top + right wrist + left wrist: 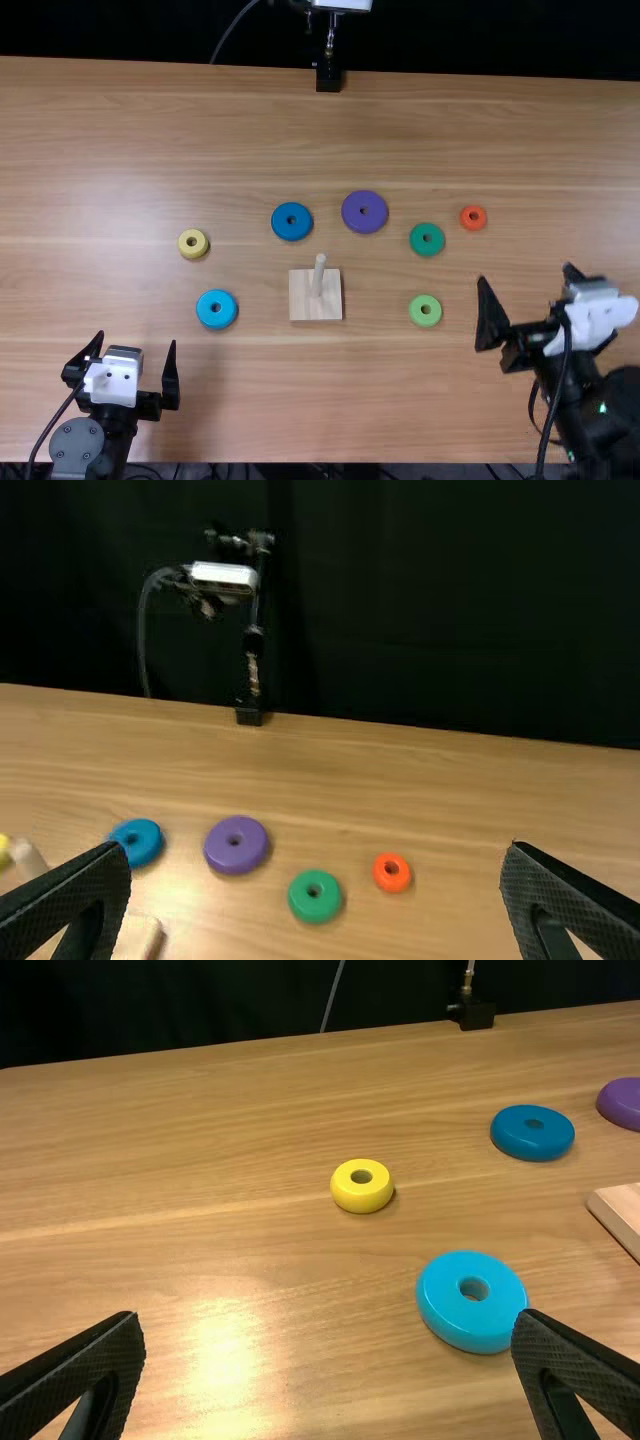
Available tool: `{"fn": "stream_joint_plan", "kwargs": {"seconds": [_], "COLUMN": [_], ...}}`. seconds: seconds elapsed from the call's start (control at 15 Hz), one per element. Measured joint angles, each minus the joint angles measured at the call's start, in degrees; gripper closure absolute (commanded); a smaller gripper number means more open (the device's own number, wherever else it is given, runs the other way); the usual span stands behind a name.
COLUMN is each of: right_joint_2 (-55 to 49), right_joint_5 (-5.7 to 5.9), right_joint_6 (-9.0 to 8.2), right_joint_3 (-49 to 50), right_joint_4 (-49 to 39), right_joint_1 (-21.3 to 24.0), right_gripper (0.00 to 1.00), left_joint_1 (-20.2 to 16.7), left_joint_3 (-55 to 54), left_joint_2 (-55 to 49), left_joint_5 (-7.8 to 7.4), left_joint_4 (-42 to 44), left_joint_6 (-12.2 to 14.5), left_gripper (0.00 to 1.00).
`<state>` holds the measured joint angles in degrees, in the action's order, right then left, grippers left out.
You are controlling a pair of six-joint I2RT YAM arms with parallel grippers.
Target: Build the Hanoi tower: stack the rings onto the peg from bottom to top in this color order: purple, dark blue, light blue, dark green, light green, yellow, orange.
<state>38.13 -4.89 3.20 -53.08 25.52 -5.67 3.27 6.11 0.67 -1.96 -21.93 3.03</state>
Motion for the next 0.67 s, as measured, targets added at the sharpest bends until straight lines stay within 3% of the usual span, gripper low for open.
{"fn": "stream_joint_plan", "kwargs": {"seconds": [0.07,0.27,0.33,0.47,0.67], "right_joint_2": [5.81,25.09,30.91,44.28,59.28], "right_joint_5": [-0.02,0.0,-0.02,-0.28,-0.22], "right_joint_6": [-1.9,-12.96,-15.54,-18.34,-19.17], "right_joint_3": [-5.81,-20.24,-23.82,-31.39,-36.52], "right_joint_4": [2.1,12.92,14.93,16.41,16.57], "right_joint_1": [-2.19,-6.78,-9.05,-11.23,-11.32], "right_gripper": [0.0,0.0,0.0,0.0,0.0], "left_joint_1": [0.0,0.0,-0.02,0.0,0.0], "left_joint_3": [0.0,0.0,0.0,0.0,0.0], "left_joint_2": [0.0,0.0,0.0,0.0,0.0], "left_joint_5": [0.02,0.02,0.02,0.02,0.04], "left_joint_4": [-0.04,-0.02,0.0,-0.02,-0.02], "left_joint_6": [0.0,0.02,-0.02,0.0,-0.02], "left_gripper": [0.0,0.0,0.0,0.0,0.0]}}
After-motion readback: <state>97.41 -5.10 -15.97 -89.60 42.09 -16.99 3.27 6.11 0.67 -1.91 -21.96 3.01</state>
